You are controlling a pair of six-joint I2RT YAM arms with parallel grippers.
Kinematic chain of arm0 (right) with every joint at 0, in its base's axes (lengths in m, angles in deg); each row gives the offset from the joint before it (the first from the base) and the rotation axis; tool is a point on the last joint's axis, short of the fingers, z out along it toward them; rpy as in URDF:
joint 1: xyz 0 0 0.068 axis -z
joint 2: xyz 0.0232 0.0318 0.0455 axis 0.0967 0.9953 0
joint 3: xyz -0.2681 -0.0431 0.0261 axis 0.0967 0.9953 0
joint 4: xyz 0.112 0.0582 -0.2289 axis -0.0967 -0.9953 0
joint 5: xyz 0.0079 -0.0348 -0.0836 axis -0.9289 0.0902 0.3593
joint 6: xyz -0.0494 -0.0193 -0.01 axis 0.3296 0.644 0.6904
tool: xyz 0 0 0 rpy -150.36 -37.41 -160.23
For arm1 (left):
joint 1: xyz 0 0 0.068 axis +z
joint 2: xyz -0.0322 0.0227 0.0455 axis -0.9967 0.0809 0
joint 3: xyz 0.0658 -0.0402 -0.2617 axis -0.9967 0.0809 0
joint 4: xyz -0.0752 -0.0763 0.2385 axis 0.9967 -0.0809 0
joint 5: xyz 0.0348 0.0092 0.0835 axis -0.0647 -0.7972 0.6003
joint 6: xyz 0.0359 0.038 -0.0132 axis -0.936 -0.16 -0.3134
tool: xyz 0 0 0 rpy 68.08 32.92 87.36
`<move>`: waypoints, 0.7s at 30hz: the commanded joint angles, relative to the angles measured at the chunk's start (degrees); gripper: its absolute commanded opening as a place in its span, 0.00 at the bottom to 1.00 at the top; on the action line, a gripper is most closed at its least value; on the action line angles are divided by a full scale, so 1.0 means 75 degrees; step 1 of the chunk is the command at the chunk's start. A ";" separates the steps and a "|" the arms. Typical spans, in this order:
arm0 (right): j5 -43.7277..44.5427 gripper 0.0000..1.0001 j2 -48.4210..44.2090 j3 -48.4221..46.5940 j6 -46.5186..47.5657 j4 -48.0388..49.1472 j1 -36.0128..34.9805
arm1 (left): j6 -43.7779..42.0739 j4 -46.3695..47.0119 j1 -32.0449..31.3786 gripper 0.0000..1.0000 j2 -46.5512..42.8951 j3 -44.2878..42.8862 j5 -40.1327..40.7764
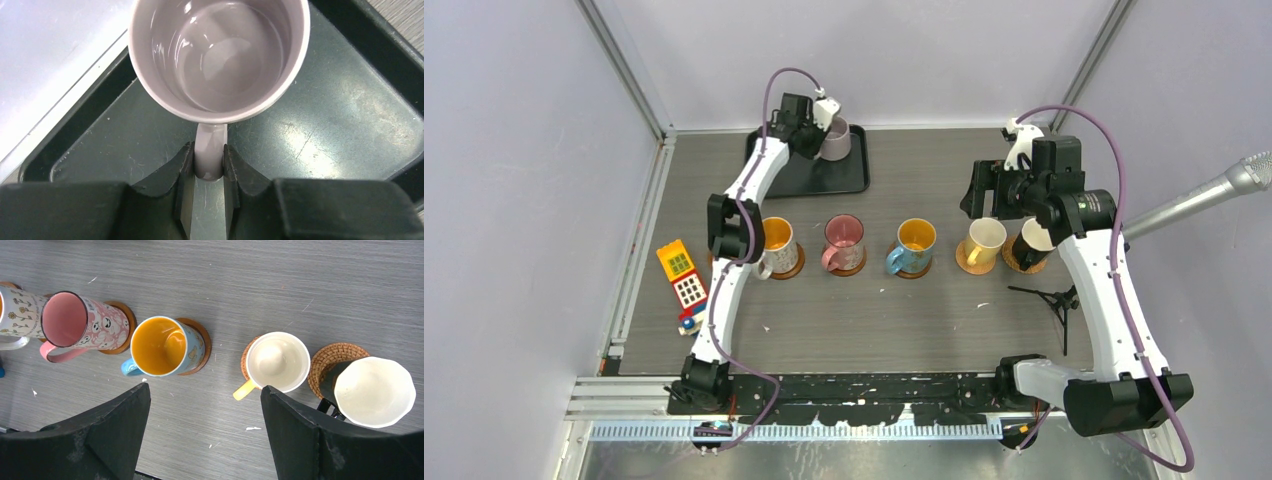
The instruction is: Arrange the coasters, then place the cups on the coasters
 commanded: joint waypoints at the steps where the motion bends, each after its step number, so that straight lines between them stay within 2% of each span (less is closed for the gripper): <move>1: -0.0027 0.85 -0.0120 -0.0275 0.0002 0.0267 0.0016 | -0.0131 0.0392 0.0137 0.08 -0.0584 0.0387 0.0178; 4: -0.0029 0.85 -0.0185 -0.0257 0.0002 0.0257 0.0014 | 0.0073 0.0197 0.0398 0.00 -0.1086 0.0896 -0.0046; 11: -0.0152 0.85 -0.0427 0.0012 -0.0097 0.0300 0.0010 | -0.0083 -0.0331 0.1171 0.00 -0.2395 0.2396 -0.0599; 15: -0.0223 0.85 -0.0513 0.0117 -0.0129 0.0314 0.0008 | -0.0388 -0.1021 0.1546 0.00 -0.2893 0.2991 -0.0994; 21: -0.0280 0.85 -0.0630 0.0191 -0.0205 0.0303 -0.0002 | -0.0904 -0.1218 0.1882 0.01 -0.3409 0.4140 -0.1084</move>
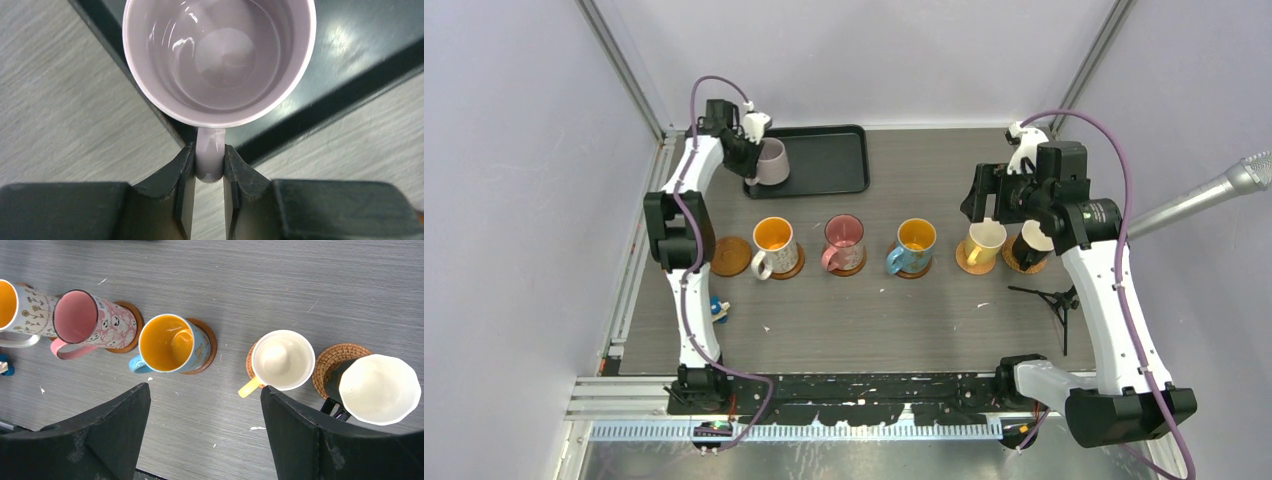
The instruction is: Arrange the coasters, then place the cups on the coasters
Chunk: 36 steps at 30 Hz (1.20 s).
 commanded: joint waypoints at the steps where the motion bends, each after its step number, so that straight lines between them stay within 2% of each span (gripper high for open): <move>1: -0.0181 0.85 -0.0253 0.0037 -0.0153 0.0248 0.0004 | -0.0522 -0.0357 -0.0003 0.03 -0.0730 0.0444 -0.0392; 4: -0.0189 0.85 -0.0273 0.0010 -0.0172 0.0201 0.0012 | -0.0531 -0.0465 -0.0002 0.10 -0.0590 0.0418 -0.0421; 6: -0.0169 0.85 -0.0273 -0.0031 -0.0159 0.0153 0.0002 | -0.0516 -0.0493 -0.0003 0.20 -0.0438 0.0346 -0.0398; 10: -0.0111 0.85 -0.0286 -0.0160 -0.0110 0.0033 0.0000 | -0.0506 -0.0629 0.0000 0.31 -0.0088 0.0001 -0.0256; 15: -0.0040 0.85 -0.0296 -0.0284 -0.0030 -0.0105 0.0007 | -0.0421 -0.0737 -0.0012 0.37 0.0276 -0.0540 -0.0306; 19: 0.0010 0.85 -0.0274 -0.0362 0.0000 -0.0152 0.0022 | -0.0399 -0.0893 -0.0024 0.38 0.0653 -0.0986 -0.0305; 22: 0.0022 0.85 -0.0228 -0.0420 0.0019 -0.0157 0.0039 | -0.0371 -0.0962 -0.0032 0.35 0.0871 -0.1224 -0.0211; 25: 0.0039 0.85 -0.0199 -0.0464 0.0045 -0.0160 0.0050 | -0.0329 -0.0974 -0.0027 0.27 0.0919 -0.1336 -0.0167; 30: 0.0002 0.85 -0.0196 -0.0419 0.0037 -0.0131 0.0052 | -0.0086 -0.0663 -0.0003 0.01 0.0613 -0.1137 -0.0257; 36: -0.0067 0.85 -0.0191 -0.0342 0.0048 -0.0039 0.0047 | 0.0601 -0.0057 0.0161 0.00 -0.0054 -0.0853 -0.0718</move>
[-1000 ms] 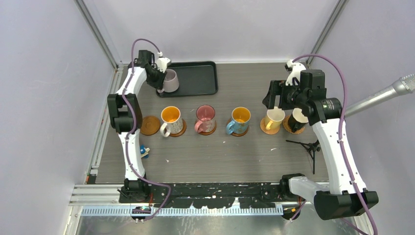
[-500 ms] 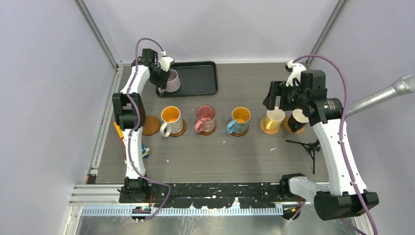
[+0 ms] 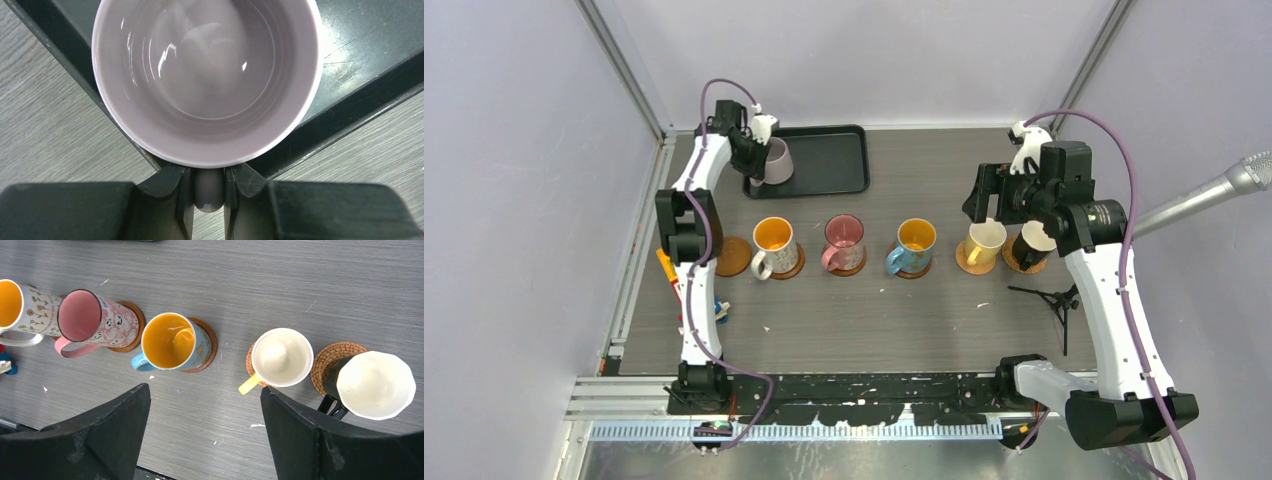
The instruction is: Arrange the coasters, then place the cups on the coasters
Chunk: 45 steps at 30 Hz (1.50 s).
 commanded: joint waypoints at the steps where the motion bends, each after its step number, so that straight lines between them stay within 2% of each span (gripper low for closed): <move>1: -0.0064 0.85 -0.0103 -0.0160 0.0063 0.0213 0.0028 | 0.0758 0.0752 0.0180 0.00 -0.1069 0.0200 -0.0569; 8: -0.0231 0.85 -0.0115 0.0026 0.0108 0.0388 0.0031 | 0.1322 0.1090 0.0785 0.00 -0.1929 0.0550 -0.1430; 16: -0.0491 0.85 -0.0048 0.0117 0.0184 0.0589 0.0035 | 0.1071 0.1172 0.1558 0.00 -0.3365 0.2126 -0.2290; 22: -0.0728 0.85 0.0020 0.0164 0.0182 0.0670 0.0017 | 0.0301 0.1522 0.2203 0.00 -0.4991 0.4315 -0.2815; 27: -0.0864 0.85 0.0015 0.0257 0.0150 0.0733 0.0018 | -0.0730 0.1464 0.2951 0.00 -0.6016 0.5845 -0.3864; 31: -0.0937 0.85 -0.0004 0.0305 0.0117 0.0725 0.0013 | -0.2284 0.0803 0.3220 0.00 -0.6607 0.6708 -0.4269; 33: -0.0939 0.85 -0.0020 0.0307 0.0086 0.0689 -0.0008 | -0.2709 0.0773 0.3300 0.00 -0.6881 0.7161 -0.4235; 45: -0.0870 0.85 -0.0250 0.0355 0.0055 0.0481 -0.0049 | -0.3518 0.0763 0.3424 0.00 -0.7493 0.8547 -0.3977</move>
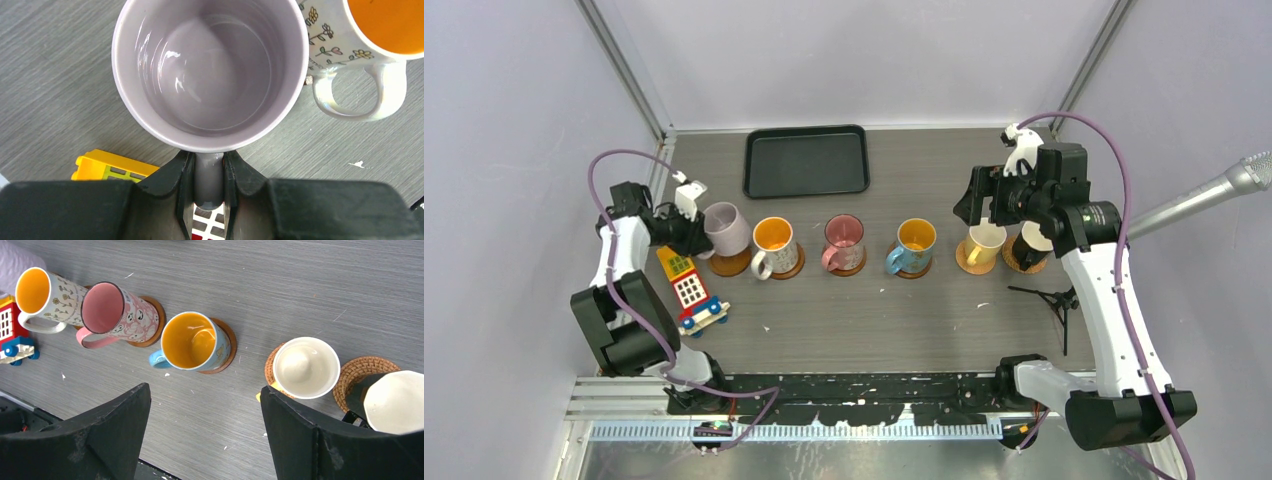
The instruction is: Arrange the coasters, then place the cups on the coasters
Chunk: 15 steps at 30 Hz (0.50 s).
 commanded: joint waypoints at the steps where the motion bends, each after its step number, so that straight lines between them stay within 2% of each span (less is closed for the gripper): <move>1: -0.0047 0.84 -0.0268 0.0027 -0.0021 0.0064 -0.0047 | -0.0578 0.0395 0.0049 0.00 -0.0527 0.0191 -0.0533; 15: 0.0073 0.85 -0.0442 0.0062 0.0001 -0.0047 -0.0051 | -0.0940 0.0816 0.0096 0.00 -0.0528 0.0848 0.0295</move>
